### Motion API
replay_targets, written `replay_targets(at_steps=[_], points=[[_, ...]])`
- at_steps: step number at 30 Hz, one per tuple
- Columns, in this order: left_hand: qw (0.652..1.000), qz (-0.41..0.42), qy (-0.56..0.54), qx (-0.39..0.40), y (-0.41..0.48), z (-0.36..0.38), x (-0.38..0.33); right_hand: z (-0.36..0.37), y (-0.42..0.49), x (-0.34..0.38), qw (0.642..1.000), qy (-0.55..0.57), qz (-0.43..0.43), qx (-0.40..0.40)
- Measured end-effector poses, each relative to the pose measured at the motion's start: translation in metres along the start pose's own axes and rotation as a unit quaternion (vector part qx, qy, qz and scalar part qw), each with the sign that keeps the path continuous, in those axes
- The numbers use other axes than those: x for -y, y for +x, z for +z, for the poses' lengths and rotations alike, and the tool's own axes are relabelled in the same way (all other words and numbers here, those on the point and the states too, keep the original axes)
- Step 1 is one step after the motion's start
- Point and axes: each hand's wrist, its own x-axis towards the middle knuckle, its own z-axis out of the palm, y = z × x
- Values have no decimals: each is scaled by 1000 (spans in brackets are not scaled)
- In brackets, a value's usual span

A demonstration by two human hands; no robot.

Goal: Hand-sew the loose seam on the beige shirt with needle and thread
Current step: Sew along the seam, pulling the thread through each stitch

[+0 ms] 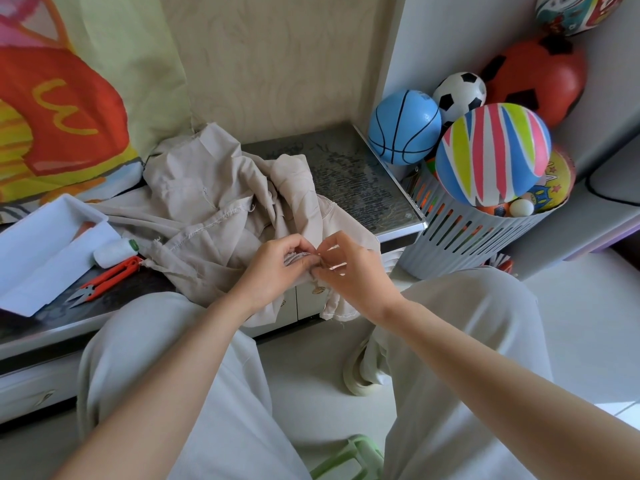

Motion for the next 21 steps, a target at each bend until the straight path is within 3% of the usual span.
replay_targets(at_steps=[5,11,18,21], points=[[1000,2,8,2,0,-1,2,1,2,0,999,3,0,-32],[1000,-3,-6,-5,0,-1,-1,-3,5,-2,992,102,37,-70],[998,-38,6,-43,4,-2,7,-6,2,5,978,163,-46,-119],[997,-48,8,-62,4,-2,8,-9,-3,8,967,234,-36,-97]])
